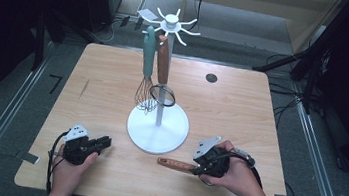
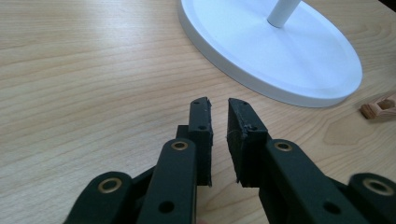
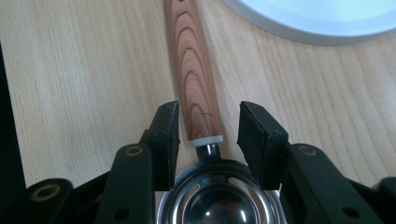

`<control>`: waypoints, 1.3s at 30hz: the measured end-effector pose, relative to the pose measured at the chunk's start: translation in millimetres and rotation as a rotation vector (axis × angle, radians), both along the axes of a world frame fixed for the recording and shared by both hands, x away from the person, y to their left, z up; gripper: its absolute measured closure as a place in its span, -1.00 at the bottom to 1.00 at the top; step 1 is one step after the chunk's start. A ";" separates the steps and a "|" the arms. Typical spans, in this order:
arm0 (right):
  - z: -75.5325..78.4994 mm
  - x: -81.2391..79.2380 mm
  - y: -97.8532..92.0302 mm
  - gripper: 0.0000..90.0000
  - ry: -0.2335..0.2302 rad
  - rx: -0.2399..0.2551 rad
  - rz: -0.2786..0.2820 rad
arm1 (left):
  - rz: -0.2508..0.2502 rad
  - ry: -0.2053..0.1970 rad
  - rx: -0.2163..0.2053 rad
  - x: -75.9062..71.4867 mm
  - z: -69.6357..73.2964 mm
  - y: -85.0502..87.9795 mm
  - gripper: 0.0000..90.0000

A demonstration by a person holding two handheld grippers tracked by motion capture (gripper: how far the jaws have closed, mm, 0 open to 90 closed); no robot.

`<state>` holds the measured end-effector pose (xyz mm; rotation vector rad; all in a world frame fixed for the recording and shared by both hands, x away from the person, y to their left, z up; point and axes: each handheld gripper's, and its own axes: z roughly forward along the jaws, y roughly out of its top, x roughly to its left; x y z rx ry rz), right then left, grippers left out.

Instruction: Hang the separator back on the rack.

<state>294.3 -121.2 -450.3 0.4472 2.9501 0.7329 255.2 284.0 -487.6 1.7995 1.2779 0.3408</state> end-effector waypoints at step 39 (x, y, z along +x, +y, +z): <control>-11.9 5.6 29.5 0.47 0.036 -0.279 0.107 | 0.160 -0.048 0.032 0.0 6.9 74.5 -1.00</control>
